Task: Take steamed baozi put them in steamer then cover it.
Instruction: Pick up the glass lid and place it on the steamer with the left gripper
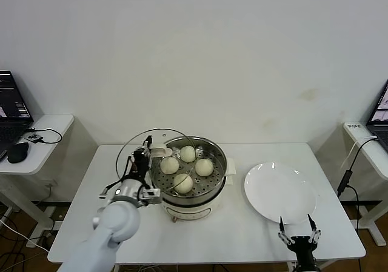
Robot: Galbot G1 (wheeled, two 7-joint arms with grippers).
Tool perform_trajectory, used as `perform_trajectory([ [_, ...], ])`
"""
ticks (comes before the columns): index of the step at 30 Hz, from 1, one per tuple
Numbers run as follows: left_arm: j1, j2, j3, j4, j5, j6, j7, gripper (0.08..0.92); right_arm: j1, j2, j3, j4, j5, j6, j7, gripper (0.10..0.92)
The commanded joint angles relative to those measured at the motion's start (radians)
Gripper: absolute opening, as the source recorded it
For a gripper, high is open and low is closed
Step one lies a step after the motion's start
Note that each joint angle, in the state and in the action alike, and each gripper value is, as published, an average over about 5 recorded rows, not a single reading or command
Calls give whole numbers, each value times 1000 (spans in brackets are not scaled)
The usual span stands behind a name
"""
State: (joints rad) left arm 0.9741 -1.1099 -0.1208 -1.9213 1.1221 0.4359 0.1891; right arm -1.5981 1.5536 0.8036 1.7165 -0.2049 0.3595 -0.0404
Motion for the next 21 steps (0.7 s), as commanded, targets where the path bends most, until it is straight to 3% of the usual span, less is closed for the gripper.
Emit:
perform_trajectory([
  [1, -80, -113, 91, 80, 148, 45, 64, 154, 14, 24, -10, -32, -69, 11, 23, 823],
  [11, -113, -220, 147, 136, 195, 63, 87, 154, 24, 24, -6, -51, -77, 12, 24, 823],
  [21, -116, -259, 167, 160, 225, 68, 102, 154, 38, 24, -9, -71, -80, 17, 21, 823],
])
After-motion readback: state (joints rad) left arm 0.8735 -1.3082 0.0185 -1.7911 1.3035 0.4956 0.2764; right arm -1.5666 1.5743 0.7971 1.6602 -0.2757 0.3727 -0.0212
